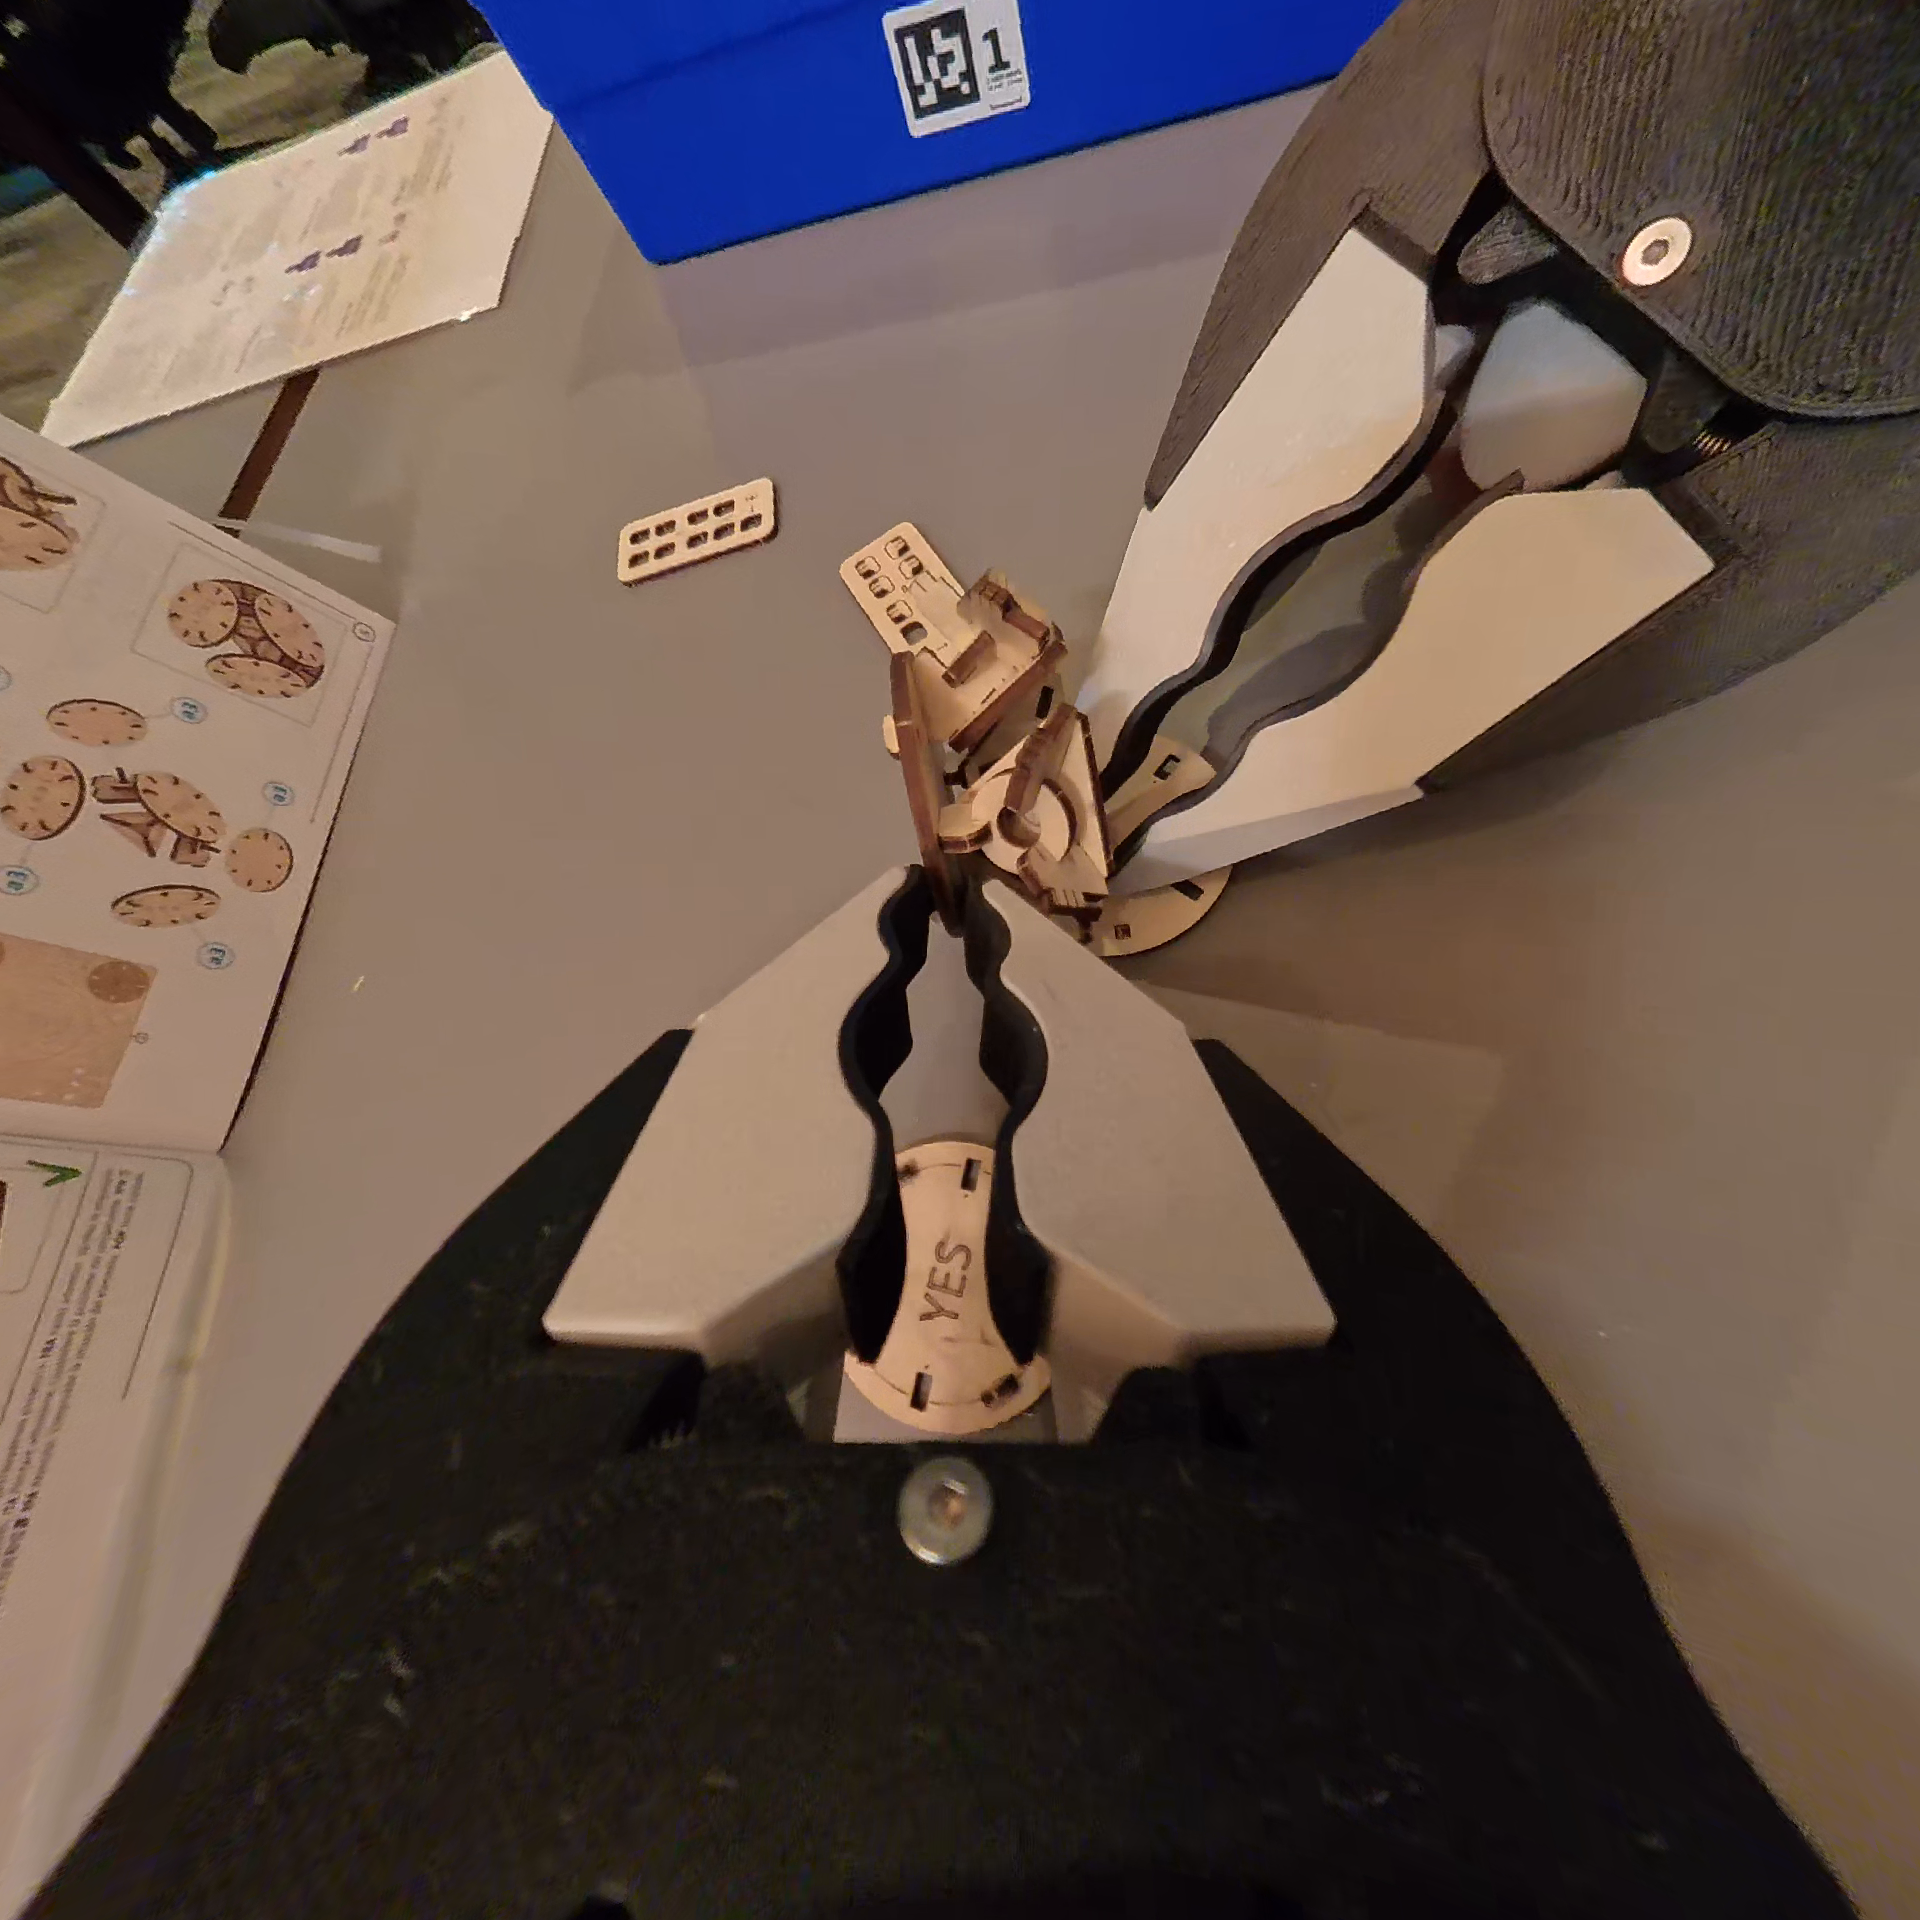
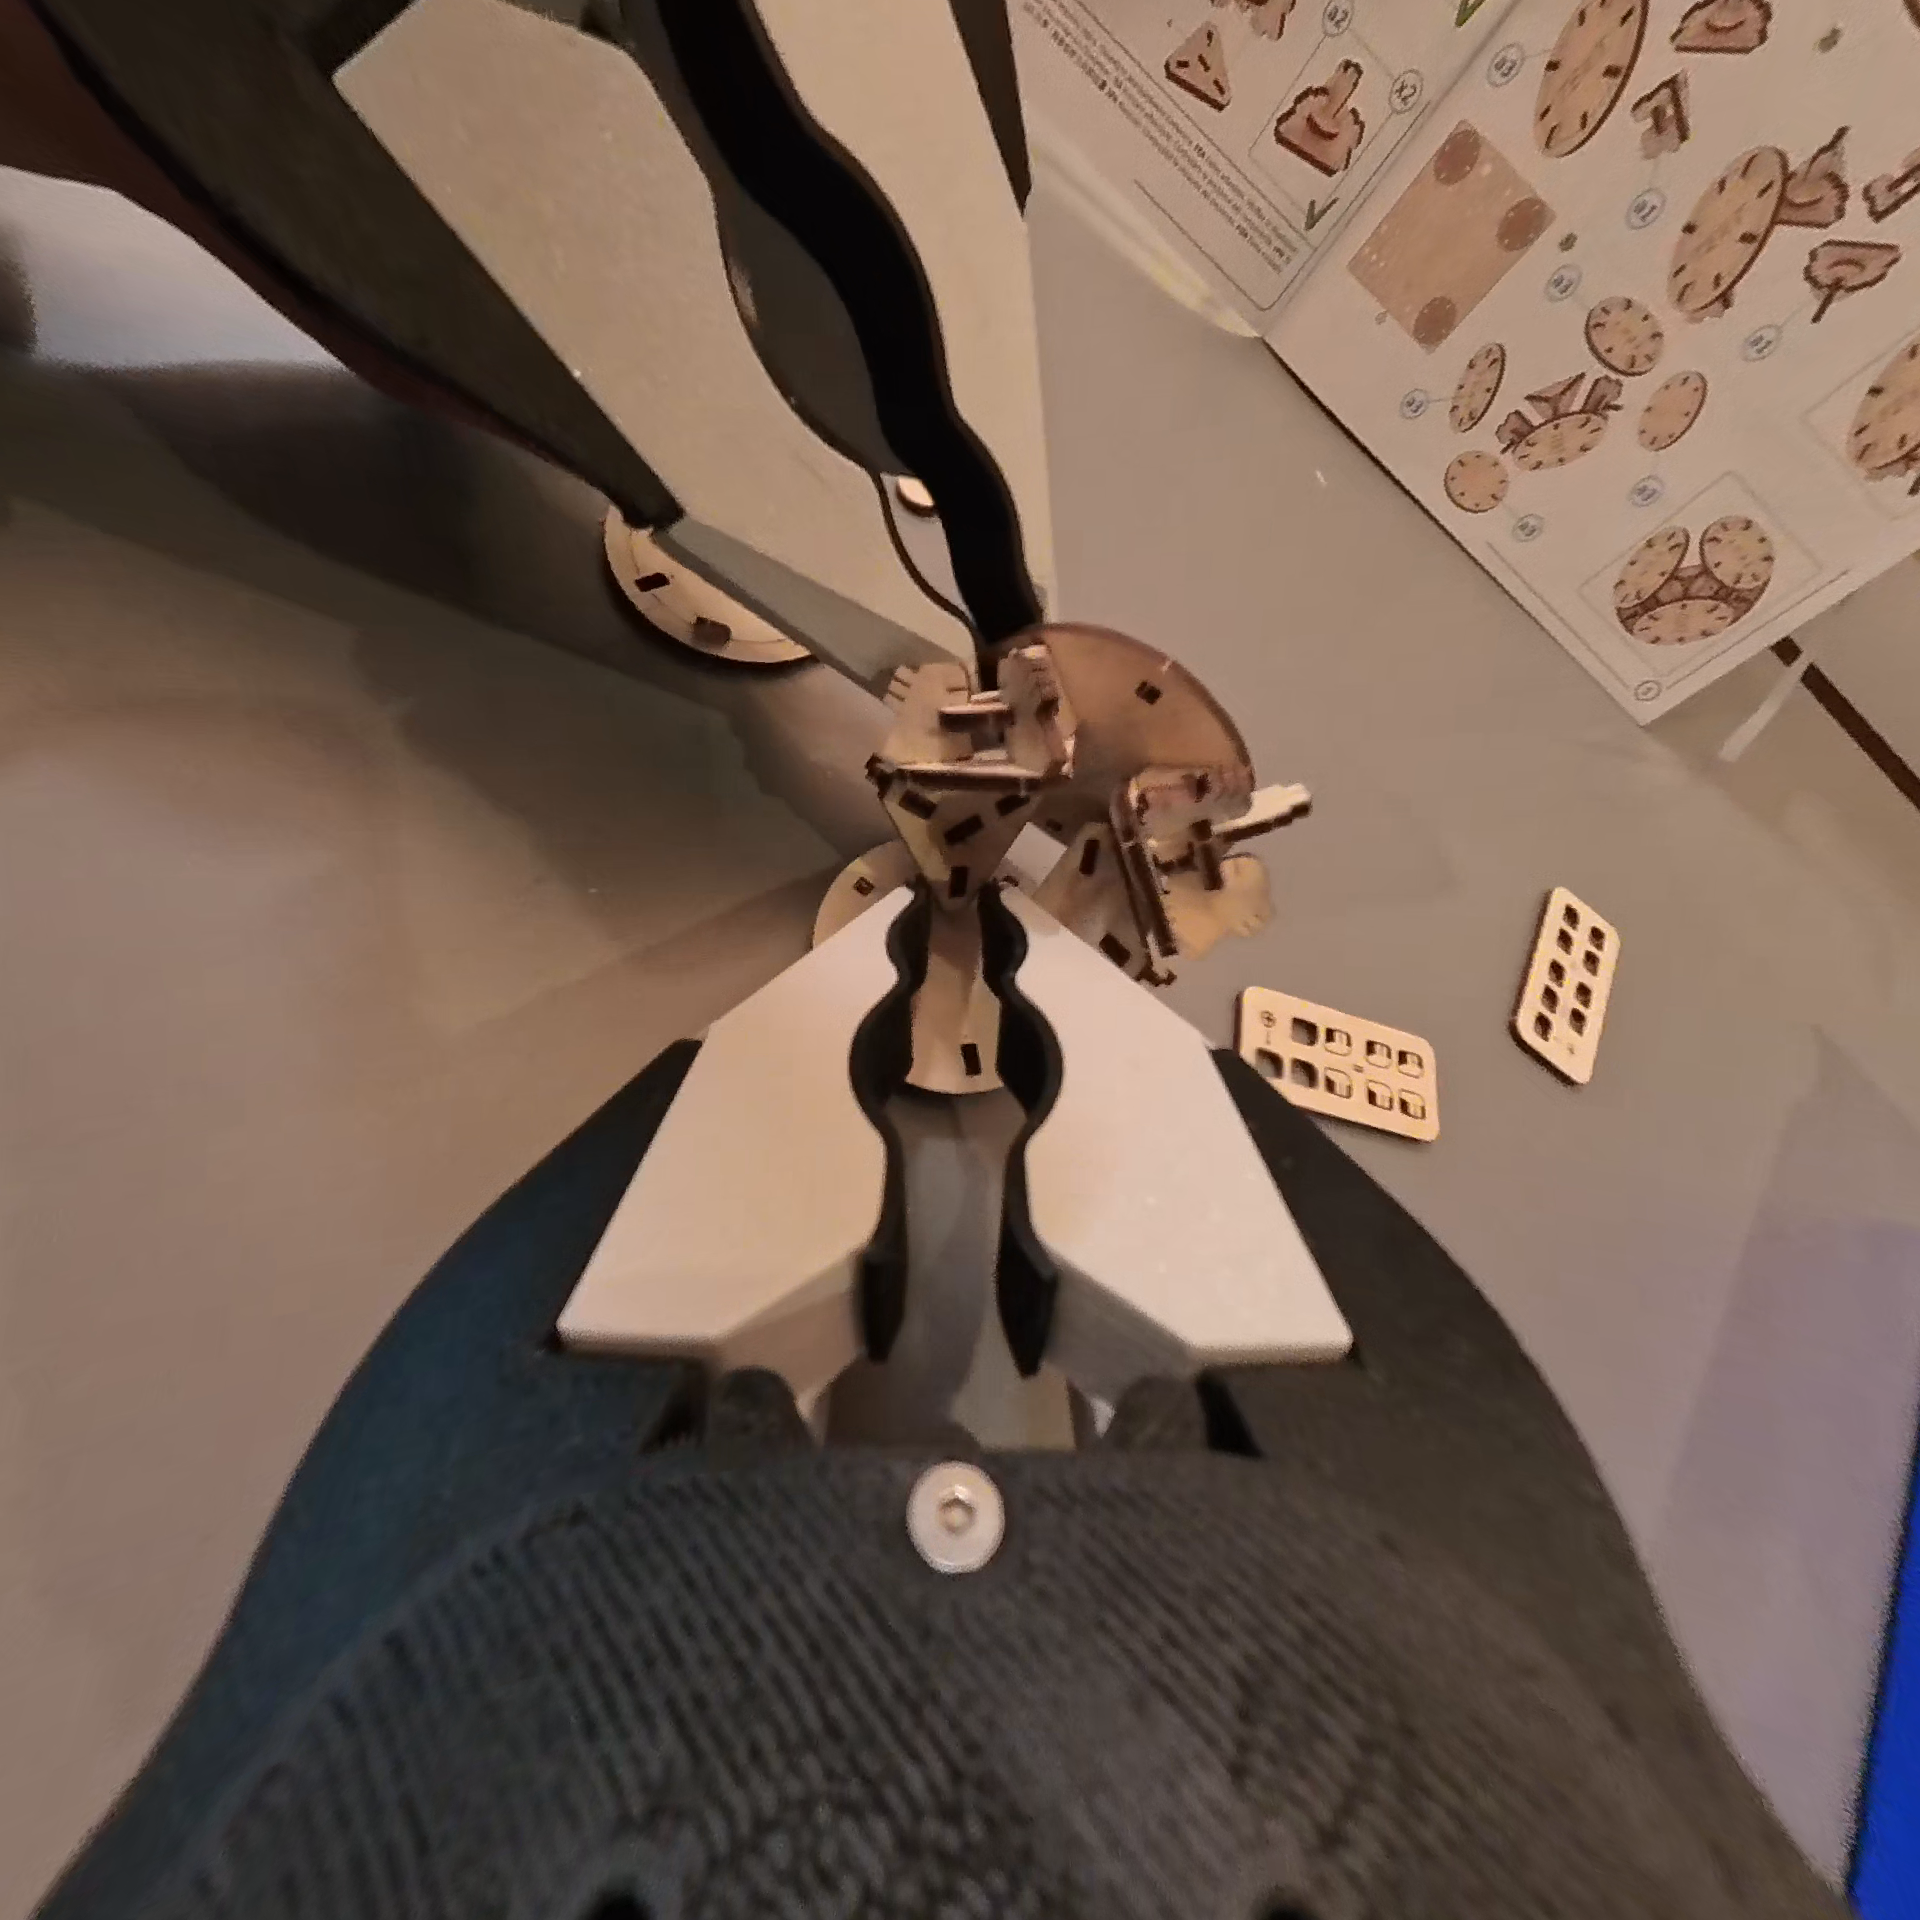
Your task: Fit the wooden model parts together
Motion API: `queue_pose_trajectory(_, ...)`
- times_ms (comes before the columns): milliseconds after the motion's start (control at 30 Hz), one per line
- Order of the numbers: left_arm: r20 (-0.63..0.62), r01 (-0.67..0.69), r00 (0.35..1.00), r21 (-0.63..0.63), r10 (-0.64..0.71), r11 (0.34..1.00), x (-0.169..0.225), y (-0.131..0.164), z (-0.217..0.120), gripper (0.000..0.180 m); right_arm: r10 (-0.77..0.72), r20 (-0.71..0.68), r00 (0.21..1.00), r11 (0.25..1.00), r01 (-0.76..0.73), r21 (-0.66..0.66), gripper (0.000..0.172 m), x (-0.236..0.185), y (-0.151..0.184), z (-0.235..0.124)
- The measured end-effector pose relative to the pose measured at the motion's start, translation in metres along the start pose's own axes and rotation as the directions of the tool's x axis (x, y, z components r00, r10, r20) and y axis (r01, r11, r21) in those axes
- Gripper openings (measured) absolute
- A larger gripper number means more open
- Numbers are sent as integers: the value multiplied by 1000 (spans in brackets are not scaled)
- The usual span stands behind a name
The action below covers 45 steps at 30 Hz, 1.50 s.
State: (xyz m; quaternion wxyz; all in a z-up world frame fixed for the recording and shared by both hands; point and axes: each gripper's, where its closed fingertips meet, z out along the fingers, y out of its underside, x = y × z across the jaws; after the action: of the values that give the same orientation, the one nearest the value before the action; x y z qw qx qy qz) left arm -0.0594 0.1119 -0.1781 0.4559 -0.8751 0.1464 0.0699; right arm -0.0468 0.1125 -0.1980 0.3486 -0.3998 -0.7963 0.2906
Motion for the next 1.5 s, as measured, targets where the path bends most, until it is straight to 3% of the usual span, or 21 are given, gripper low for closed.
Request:
queue_pose_trajectory(733, 22, -10, 1000, 73, 8, 997, -6, -2, 1, 2, -42, -85, 995, 999, 40, -24, 6, 4, 0, 5)
queue_pose_trajectory(1200, 49, -58, 997, 41, 55, 997, -6, 0, 2, 2, -3, -54, 999, 1000, 1, -21, 6, 4, 0, 5)
queue_pose_trajectory(1500, 69, -92, 994, 45, 89, 995, -6, -2, 1, 2, -52, -90, 995, 999, 51, -17, 7, 5, -1, 5)
